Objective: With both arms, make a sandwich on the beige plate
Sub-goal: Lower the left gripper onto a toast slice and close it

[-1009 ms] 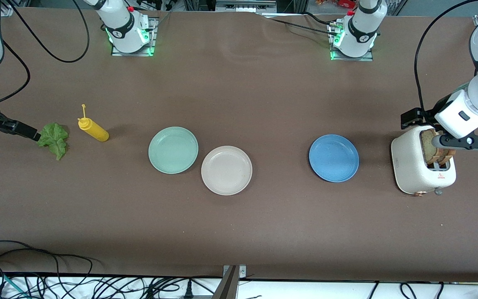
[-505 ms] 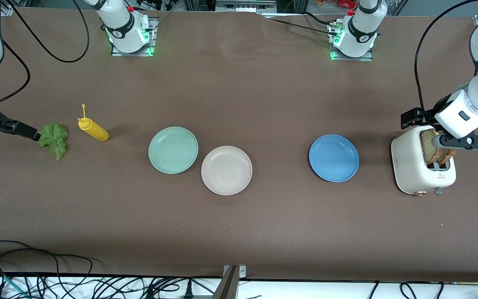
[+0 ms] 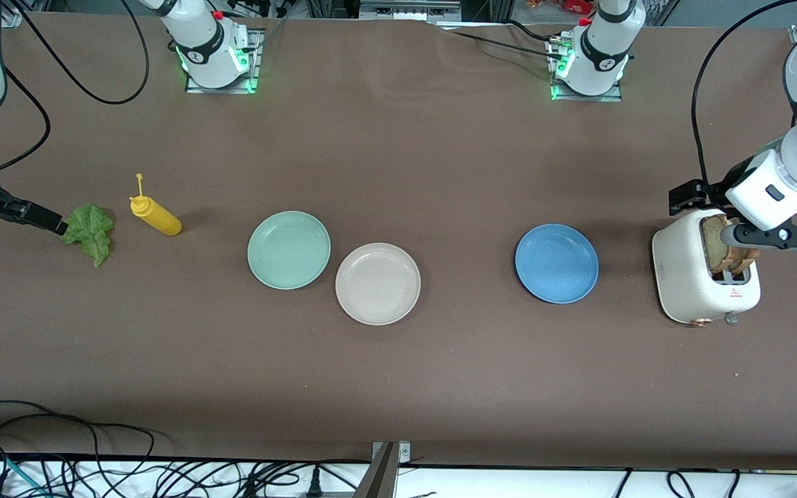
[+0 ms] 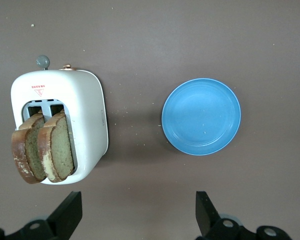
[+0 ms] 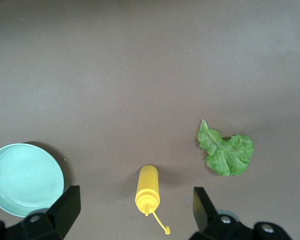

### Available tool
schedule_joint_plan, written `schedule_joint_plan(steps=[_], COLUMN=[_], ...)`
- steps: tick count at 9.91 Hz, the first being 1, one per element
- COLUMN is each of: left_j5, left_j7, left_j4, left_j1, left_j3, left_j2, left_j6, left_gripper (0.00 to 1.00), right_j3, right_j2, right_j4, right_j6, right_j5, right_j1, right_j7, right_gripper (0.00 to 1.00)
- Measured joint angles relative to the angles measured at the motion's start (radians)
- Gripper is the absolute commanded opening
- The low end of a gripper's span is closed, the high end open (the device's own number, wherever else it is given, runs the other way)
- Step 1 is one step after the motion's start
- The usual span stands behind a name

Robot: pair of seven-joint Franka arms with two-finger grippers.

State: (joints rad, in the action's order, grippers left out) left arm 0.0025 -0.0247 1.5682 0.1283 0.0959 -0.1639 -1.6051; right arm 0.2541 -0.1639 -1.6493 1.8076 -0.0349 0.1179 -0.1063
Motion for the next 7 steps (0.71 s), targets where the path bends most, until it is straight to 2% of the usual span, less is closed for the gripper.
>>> schedule_joint_plan(steps=[7], left_j5=[0.000], left_j7=[-0.004], left_j4=[-0.003], left_j1=[-0.082], left_j3=[0.012], left_j2=[-0.029], left_j6=[0.000], left_gripper=[1.00], right_j3=[0.000], right_j2=[0.000], right_j4=[0.000], right_j6=[0.000], right_j5=[0.000], right_j1=[0.000], right_j7=[0.000], right_gripper=[1.00])
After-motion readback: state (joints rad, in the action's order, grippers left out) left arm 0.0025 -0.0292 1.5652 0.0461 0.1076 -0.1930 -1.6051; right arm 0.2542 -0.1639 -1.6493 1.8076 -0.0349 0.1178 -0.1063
